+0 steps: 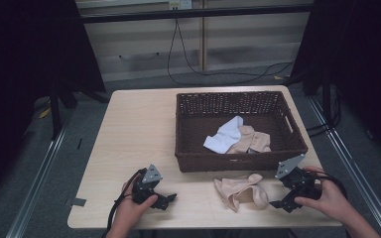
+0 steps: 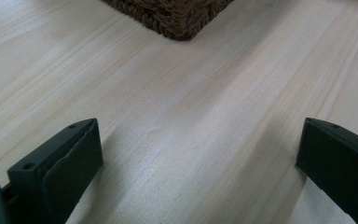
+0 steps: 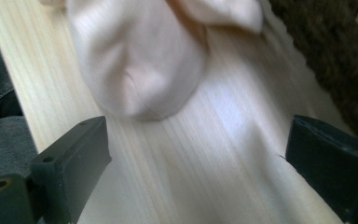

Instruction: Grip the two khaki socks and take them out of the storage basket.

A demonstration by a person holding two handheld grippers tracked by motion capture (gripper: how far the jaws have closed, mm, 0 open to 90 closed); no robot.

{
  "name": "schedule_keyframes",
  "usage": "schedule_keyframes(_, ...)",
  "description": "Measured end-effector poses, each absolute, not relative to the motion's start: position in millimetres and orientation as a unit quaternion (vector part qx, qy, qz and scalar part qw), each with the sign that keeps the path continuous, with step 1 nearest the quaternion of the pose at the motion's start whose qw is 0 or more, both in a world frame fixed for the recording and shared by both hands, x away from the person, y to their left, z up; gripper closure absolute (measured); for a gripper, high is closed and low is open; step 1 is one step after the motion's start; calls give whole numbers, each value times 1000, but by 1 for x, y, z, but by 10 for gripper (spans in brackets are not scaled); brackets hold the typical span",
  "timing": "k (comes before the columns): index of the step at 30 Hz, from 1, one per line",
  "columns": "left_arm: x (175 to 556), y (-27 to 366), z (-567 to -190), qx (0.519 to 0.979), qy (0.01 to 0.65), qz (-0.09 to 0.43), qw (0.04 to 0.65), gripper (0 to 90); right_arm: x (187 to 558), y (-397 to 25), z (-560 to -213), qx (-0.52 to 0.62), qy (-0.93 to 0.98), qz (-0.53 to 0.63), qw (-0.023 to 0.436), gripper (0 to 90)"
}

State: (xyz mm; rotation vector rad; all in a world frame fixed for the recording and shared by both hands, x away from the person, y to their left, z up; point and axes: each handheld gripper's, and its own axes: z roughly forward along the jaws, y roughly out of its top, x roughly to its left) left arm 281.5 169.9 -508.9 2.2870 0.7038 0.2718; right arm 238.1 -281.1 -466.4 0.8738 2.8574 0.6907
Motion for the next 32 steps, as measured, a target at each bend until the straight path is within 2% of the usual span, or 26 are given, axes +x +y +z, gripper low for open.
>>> schedule_keyframes(8, 281, 170, -509, 886, 275, 104, 360, 0, 231, -295, -489, 298, 916, 261, 60, 56)
schedule_keyframes(11, 281, 170, -509, 886, 275, 104, 359, 0, 227, -296, -495, 302, 912, 270, 69, 16)
schedule_keyframes(22, 281, 170, -509, 885, 276, 104, 360, 0, 219, -308, -508, 303, 883, 342, 104, 0)
schedule_keyframes(32, 281, 170, -509, 885, 276, 104, 360, 0, 217, -311, -511, 300, 876, 362, 109, 0)
